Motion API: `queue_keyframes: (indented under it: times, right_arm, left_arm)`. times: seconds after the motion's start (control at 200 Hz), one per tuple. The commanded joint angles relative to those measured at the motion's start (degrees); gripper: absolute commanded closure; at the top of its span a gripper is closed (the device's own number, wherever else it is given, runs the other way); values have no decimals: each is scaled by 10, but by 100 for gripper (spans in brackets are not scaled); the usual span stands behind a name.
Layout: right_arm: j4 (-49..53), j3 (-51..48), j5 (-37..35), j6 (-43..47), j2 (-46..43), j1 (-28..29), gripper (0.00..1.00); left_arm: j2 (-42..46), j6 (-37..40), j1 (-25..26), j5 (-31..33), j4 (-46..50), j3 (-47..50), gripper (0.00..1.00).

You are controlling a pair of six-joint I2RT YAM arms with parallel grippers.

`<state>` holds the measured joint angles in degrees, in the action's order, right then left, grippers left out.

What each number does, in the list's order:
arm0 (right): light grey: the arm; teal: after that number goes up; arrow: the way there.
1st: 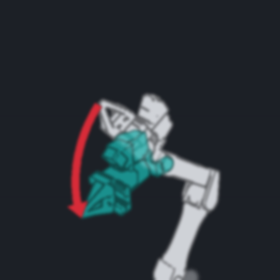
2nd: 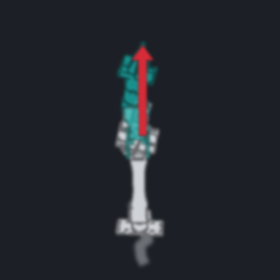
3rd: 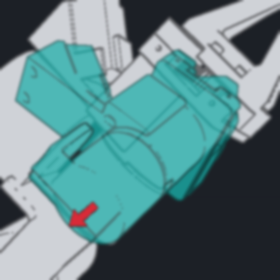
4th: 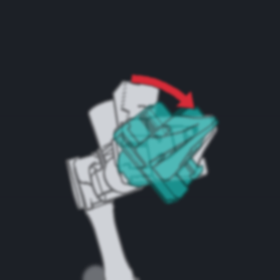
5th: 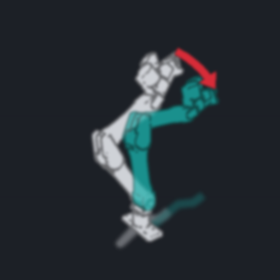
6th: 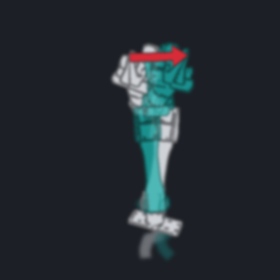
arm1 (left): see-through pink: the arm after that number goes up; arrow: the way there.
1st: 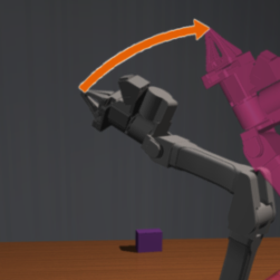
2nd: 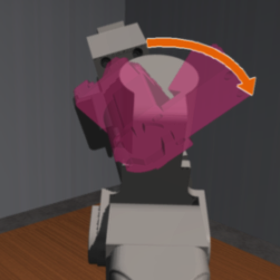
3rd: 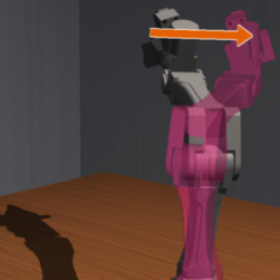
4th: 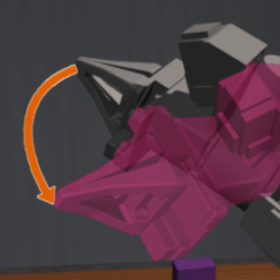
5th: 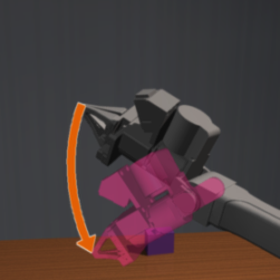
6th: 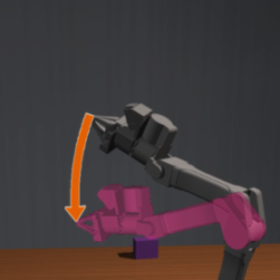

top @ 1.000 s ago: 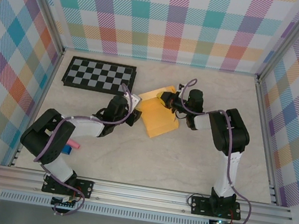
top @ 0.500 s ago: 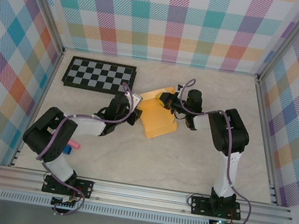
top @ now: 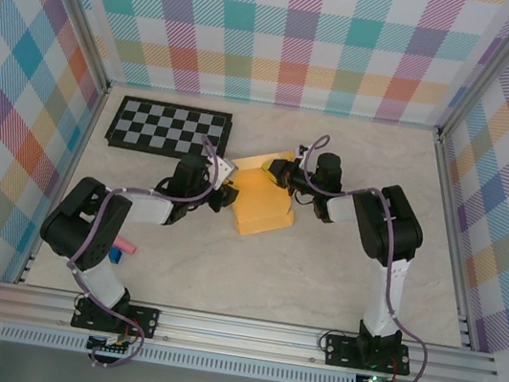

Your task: Fold the paper box

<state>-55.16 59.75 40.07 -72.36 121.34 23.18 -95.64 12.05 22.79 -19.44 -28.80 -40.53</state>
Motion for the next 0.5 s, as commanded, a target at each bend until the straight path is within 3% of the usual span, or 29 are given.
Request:
queue_keyframes:
  times: [0.0, 0.355, 0.495]
  right_arm:
    - [25, 1, 29, 24, -12, 9, 100]
    - [36, 3, 33, 31, -10, 9, 100]
    - [36, 2, 23, 26, -8, 9, 100]
  left_arm:
    - [-7, 28, -8, -62, -7, -32, 70]
    - [-2, 23, -9, -82, 13, -42, 72]
    - [-1, -27, -5, -44, -16, -32, 73]
